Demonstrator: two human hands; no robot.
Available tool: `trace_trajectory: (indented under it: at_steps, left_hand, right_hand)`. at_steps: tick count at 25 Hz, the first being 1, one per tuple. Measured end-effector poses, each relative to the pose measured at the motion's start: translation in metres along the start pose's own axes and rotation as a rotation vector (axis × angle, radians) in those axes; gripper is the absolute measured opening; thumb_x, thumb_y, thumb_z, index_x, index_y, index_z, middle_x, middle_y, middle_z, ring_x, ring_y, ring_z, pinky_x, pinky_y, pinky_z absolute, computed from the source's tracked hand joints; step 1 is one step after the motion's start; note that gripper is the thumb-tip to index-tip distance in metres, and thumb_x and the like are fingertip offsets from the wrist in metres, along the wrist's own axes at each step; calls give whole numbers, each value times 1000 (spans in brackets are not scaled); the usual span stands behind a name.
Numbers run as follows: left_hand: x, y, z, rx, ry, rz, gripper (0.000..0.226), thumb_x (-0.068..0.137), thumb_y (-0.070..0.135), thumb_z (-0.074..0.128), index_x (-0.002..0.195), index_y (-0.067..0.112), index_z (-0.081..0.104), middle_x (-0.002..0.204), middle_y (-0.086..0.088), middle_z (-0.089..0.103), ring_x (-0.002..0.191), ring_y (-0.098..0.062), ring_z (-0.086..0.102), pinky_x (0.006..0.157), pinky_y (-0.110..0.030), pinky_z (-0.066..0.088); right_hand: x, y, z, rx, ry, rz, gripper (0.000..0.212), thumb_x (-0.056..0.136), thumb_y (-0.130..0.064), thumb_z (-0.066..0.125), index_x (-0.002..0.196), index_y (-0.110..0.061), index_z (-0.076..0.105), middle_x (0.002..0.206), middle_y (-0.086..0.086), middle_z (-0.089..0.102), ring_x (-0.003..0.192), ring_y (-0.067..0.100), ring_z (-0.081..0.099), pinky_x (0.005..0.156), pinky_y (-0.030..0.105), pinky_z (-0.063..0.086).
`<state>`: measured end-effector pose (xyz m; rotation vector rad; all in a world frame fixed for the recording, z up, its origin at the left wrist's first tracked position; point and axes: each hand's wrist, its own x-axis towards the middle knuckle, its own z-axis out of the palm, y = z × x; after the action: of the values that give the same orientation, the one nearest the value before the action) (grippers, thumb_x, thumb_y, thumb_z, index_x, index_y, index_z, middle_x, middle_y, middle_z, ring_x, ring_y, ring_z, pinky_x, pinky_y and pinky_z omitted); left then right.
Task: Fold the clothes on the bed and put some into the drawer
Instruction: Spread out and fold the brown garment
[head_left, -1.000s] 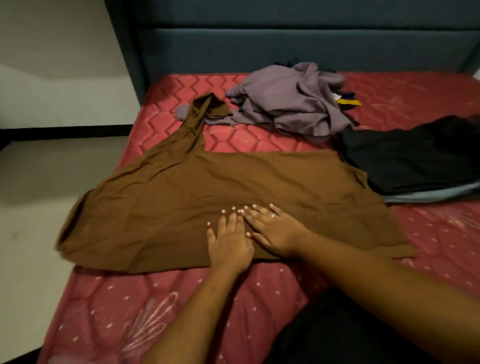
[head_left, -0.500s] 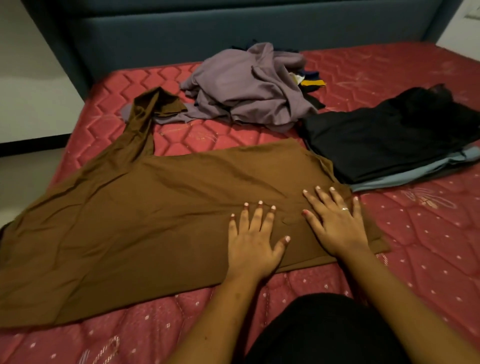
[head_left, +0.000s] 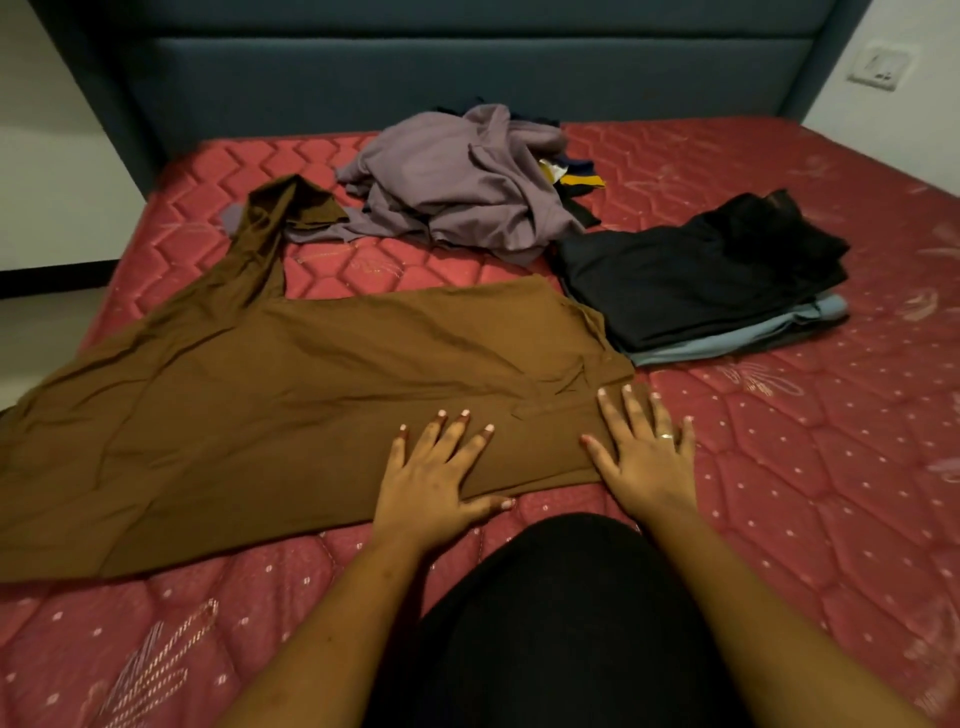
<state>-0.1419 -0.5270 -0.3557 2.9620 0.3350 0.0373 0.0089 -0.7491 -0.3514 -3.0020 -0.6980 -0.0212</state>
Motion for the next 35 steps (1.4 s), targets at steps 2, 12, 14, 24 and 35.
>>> trace_trajectory:
  at_steps: [2,12,14,24,35]
  left_hand:
    - [-14,-9,-2,5,31,-52,81,78,82,20,150,45,11,161,9,10,149,-17,5,116,-50,0]
    - [-64,-66,-11,123,132,-308,78,75,12,64,145,35,38,148,5,43,139,-24,36,107,-56,30]
    - [-67,-72,-11,134,138,-333,79,76,9,62,146,36,37,150,5,40,140,-24,34,108,-56,27]
    - [-71,-67,-35,159,-6,-295,70,97,6,37,152,40,9,160,7,16,146,-21,17,112,-49,24]
    - [-149,-82,-53,112,-162,-223,81,93,10,44,150,45,-1,161,9,-2,148,-17,0,109,-62,18]
  right_hand:
    - [-9,-3,1,-83,-1,-211,71,87,-75,1,150,-44,5,159,-10,11,148,19,10,114,54,-3]
    - [-10,-6,-4,-127,-59,-440,79,90,-20,48,148,-47,2,159,-8,19,147,18,17,116,53,9]
    - [-3,-13,-9,-133,-16,-387,79,91,-6,45,150,-43,7,159,-2,22,147,22,18,117,48,12]
    - [0,-6,-47,-474,-117,-333,67,99,-24,45,153,-35,7,156,12,26,139,28,35,116,37,24]
    - [43,39,-1,-351,-557,-201,112,54,-78,70,148,-34,27,153,6,34,130,27,46,106,51,38]
